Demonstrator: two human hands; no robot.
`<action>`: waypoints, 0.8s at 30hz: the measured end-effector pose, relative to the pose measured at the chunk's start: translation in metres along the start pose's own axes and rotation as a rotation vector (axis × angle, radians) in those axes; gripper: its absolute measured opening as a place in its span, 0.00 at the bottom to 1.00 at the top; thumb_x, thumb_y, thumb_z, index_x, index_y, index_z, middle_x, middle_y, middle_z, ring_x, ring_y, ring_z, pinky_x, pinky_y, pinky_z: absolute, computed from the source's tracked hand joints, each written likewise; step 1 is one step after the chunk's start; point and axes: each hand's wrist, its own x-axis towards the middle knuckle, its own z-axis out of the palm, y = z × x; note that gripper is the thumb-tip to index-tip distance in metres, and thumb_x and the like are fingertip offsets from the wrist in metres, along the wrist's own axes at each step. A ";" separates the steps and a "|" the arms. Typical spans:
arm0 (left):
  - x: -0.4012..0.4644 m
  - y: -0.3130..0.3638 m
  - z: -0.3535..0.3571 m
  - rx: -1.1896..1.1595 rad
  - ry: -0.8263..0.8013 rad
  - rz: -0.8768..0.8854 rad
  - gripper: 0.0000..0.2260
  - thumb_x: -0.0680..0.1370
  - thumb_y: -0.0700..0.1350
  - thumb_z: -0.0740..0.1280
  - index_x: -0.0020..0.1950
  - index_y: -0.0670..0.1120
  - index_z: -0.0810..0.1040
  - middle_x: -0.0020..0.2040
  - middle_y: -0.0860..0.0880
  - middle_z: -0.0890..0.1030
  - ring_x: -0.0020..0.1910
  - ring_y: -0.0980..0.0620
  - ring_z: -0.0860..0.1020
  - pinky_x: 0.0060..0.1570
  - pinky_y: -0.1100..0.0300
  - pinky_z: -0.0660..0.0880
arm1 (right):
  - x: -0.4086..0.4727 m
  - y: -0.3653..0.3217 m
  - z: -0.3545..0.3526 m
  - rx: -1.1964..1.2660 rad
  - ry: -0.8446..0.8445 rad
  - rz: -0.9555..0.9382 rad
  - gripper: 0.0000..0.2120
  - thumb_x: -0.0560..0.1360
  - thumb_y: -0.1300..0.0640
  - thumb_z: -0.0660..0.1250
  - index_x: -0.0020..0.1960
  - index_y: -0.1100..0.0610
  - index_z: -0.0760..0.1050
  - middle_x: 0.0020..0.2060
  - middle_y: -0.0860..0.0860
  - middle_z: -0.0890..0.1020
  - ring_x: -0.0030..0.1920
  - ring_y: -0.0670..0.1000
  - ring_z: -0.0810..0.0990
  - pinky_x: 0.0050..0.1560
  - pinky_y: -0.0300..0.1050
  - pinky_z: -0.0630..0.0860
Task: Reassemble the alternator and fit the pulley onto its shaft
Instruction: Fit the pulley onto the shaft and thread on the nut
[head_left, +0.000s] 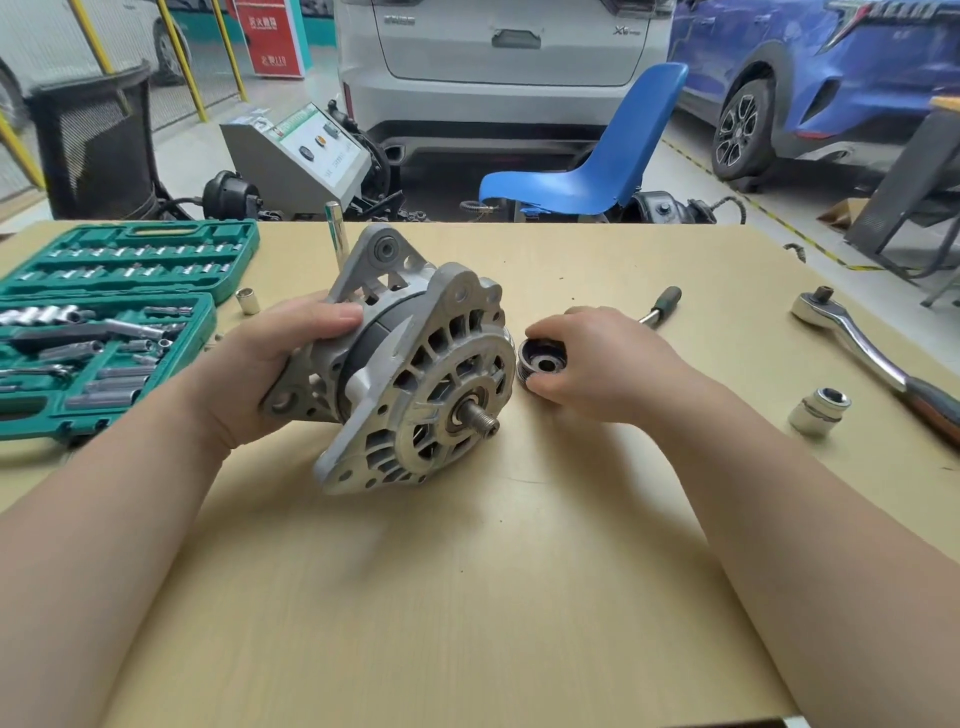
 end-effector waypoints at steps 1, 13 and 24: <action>0.001 0.001 0.001 0.003 0.016 0.003 0.16 0.71 0.52 0.74 0.55 0.46 0.87 0.43 0.44 0.87 0.37 0.43 0.87 0.35 0.52 0.84 | 0.001 0.001 0.002 0.058 0.019 0.029 0.25 0.72 0.44 0.69 0.68 0.42 0.77 0.58 0.44 0.81 0.64 0.53 0.77 0.58 0.50 0.78; 0.008 -0.004 0.040 0.063 0.469 0.139 0.06 0.76 0.52 0.72 0.46 0.52 0.87 0.38 0.47 0.84 0.33 0.48 0.84 0.29 0.53 0.79 | 0.009 -0.004 0.007 1.242 0.143 0.385 0.14 0.73 0.45 0.74 0.50 0.55 0.86 0.33 0.49 0.82 0.30 0.50 0.74 0.29 0.43 0.68; 0.009 -0.019 0.073 -0.045 0.581 0.228 0.11 0.78 0.53 0.70 0.59 0.55 0.85 0.49 0.48 0.86 0.42 0.48 0.85 0.33 0.51 0.81 | -0.015 0.016 0.010 1.394 0.028 0.372 0.08 0.79 0.51 0.70 0.48 0.53 0.86 0.33 0.52 0.83 0.32 0.52 0.73 0.27 0.40 0.68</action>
